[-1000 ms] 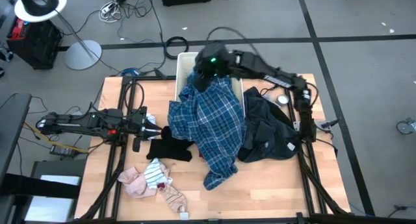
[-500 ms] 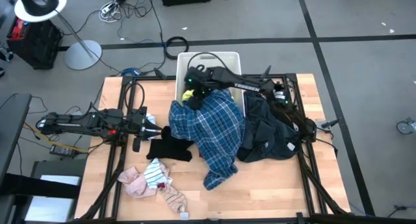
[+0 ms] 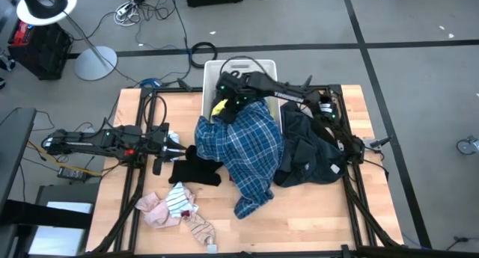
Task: Sort clothes
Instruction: Put the blue long pants into the laundry bin
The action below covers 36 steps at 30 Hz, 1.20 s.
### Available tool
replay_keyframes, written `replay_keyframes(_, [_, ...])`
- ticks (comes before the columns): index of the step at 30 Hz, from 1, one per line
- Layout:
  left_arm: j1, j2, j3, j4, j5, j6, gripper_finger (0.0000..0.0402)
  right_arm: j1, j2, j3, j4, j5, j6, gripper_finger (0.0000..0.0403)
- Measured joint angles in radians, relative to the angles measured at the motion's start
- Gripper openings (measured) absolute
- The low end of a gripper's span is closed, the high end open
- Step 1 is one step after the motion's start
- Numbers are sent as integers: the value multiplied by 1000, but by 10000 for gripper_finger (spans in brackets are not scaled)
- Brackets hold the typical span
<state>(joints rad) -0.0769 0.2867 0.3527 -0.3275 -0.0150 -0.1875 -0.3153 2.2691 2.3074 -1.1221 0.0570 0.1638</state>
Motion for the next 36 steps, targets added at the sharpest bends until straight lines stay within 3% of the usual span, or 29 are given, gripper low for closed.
replay_keyframes(12, [0, 0, 0, 0, 0, 0, 102, 7, -246, 0, -7, 3, 9, 91])
replay_keyframes(21, [0, 0, 0, 0, 0, -1, 102, 114, -385, 0, -128, 12, 73, 103])
replay_keyframes(29, [0, 0, 0, 0, 0, -1, 102, 350, -441, 0, -231, 169, 184, 102])
replay_keyframes(36, [0, 0, 0, 0, 0, -1, 102, 612, -437, 0, -286, 433, 318, 101])
